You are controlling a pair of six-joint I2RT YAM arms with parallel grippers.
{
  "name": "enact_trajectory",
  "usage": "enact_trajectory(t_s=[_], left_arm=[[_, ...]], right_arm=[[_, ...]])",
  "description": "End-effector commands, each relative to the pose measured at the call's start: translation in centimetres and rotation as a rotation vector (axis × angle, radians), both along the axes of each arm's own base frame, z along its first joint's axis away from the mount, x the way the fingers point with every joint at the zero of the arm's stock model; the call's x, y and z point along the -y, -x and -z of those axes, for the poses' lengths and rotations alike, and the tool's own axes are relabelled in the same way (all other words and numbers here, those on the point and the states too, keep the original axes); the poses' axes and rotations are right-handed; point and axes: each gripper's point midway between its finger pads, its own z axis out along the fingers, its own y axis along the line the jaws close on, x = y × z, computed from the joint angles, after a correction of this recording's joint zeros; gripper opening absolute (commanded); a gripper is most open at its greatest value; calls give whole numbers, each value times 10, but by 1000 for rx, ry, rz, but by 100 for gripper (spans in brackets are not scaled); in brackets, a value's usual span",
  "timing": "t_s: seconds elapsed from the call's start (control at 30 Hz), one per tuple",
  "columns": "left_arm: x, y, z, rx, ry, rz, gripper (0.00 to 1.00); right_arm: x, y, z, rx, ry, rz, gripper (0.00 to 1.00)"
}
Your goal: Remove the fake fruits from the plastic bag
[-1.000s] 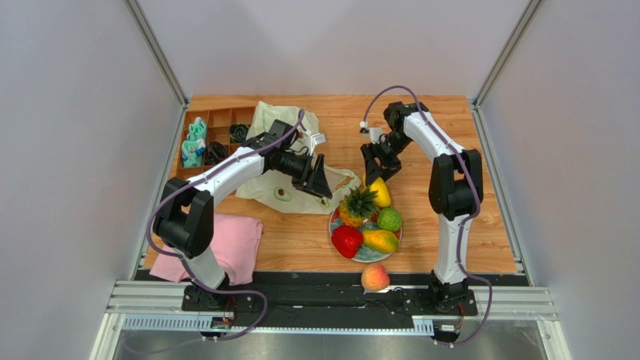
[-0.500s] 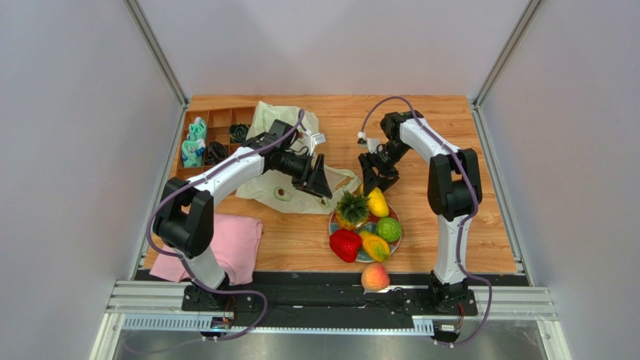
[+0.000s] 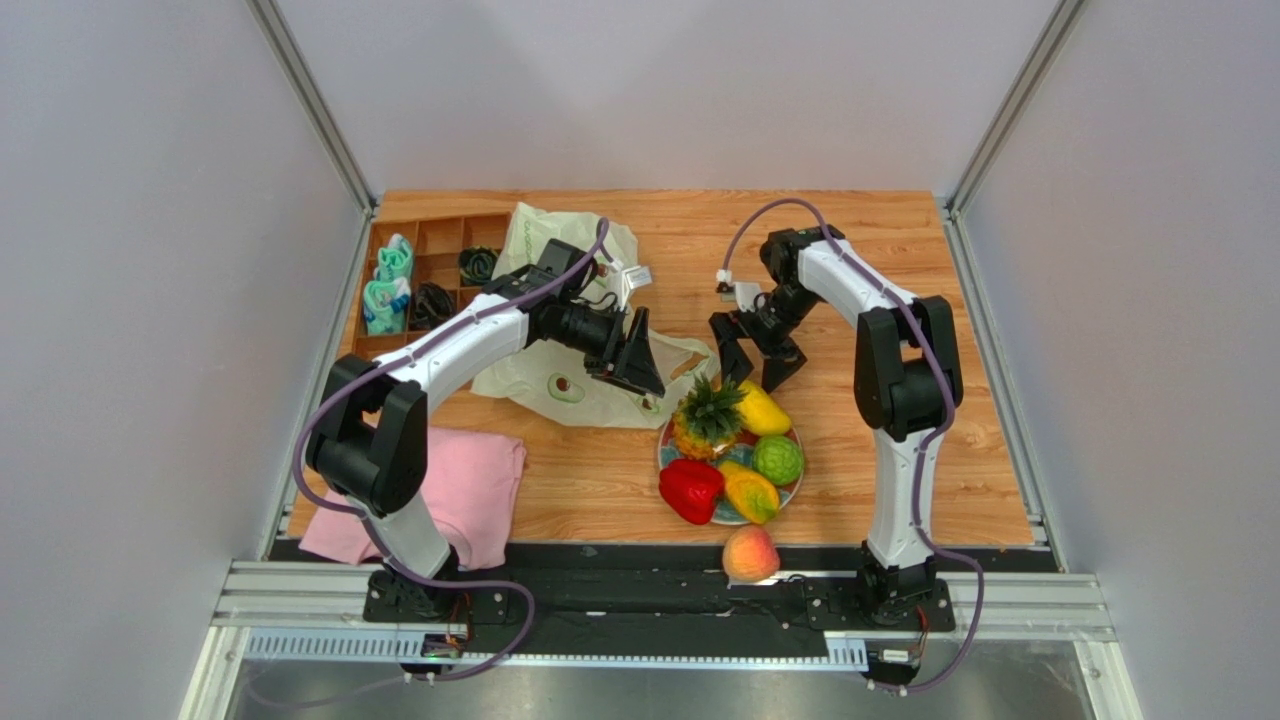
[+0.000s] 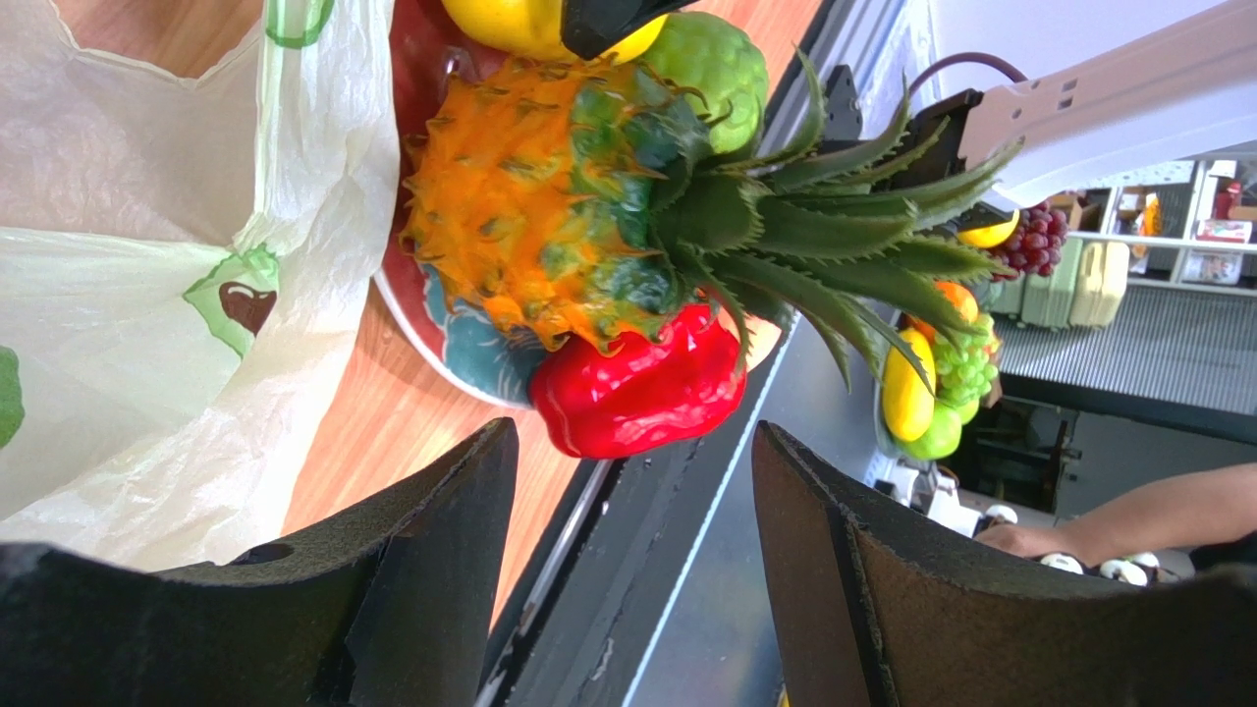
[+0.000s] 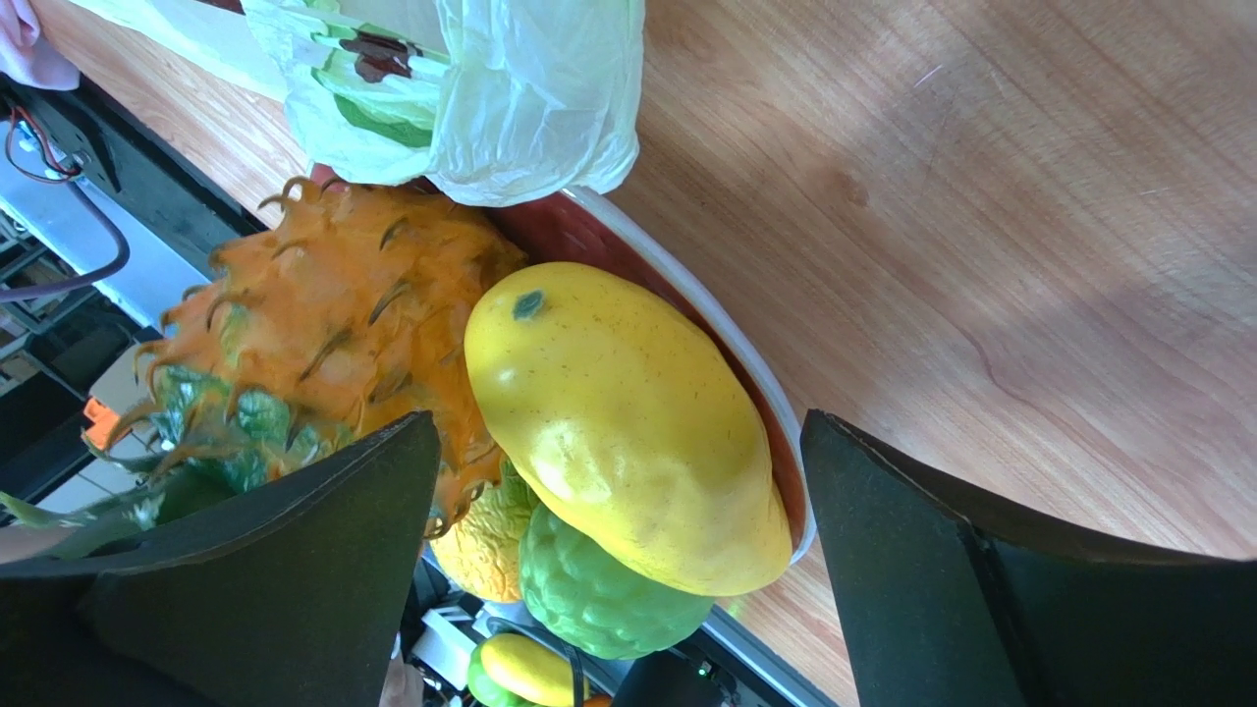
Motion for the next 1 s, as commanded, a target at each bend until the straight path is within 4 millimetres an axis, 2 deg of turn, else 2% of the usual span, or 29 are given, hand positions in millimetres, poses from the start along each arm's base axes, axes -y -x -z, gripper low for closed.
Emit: enact_trajectory(t_s=[0.0, 0.1, 0.2, 0.23, 0.3, 0.33, 0.37, 0.47, 0.5, 0.53, 0.57, 0.6, 0.63, 0.67, 0.7, 0.73, 0.77, 0.8, 0.83, 0.87, 0.9, 0.93, 0.97], left_arm=[[4, -6, -11, 33, 43, 8, 68], [4, -6, -13, 34, 46, 11, 68], [3, -6, -14, 43, 41, 13, 68], [3, -6, -15, 56, 39, 15, 68], [2, -9, -17, 70, 33, 10, 68], [1, -10, -17, 81, 31, 10, 68], [1, -10, -20, 92, 32, 10, 69], [-1, -13, -29, 134, 23, 8, 70], [-3, -14, -29, 145, 8, -3, 71], [-5, -16, -30, 156, -1, -9, 73], [-7, -16, -36, 175, -5, -16, 74], [-10, -17, -37, 187, -17, -29, 76], [-14, -18, -42, 208, -13, -37, 76], [-17, -18, -45, 216, -13, -45, 76], [-19, -18, -48, 226, -10, -50, 77], [-24, -21, -54, 242, -3, -69, 77], [-27, -22, -58, 252, 1, -77, 77], [-30, -23, -60, 262, -1, -88, 77], [-36, -28, -68, 289, 2, -108, 77], [-40, -29, -71, 304, -1, -119, 77], [-44, -32, -75, 326, -5, -131, 77], [-50, -34, -82, 353, -4, -149, 77], [-54, -36, -87, 371, -9, -161, 77]], right_arm=[[-2, -4, -8, 30, -7, 5, 99], [2, -7, -14, 49, -3, 10, 100], [18, -20, -35, 136, 18, 39, 100], [29, -29, -43, 172, 27, 72, 100], [41, -42, -71, 283, 19, 112, 100], [54, -47, -81, 321, 27, 152, 100], [60, -53, -99, 397, 13, 177, 100], [84, -57, -122, 521, 29, 220, 100], [86, -47, -150, 622, 16, 202, 100], [83, -33, -147, 638, -3, 167, 100], [81, -28, -162, 758, -21, 90, 100], [77, -6, -194, 906, -47, 38, 100], [63, 22, -175, 912, -82, -65, 100], [56, 31, -179, 1020, -102, -165, 100], [53, 60, -193, 1139, -120, -226, 100], [35, 89, -172, 1124, -172, -348, 100], [30, 118, -160, 1104, -203, -460, 100], [27, 138, -155, 1179, -224, -653, 100], [19, 169, -155, 1232, -279, -801, 100], [20, 183, -134, 1207, -283, -886, 100], [18, 190, -128, 1224, -280, -973, 100], [17, 207, -116, 1206, -292, -1119, 99], [17, 216, -107, 1187, -306, -1206, 97]])
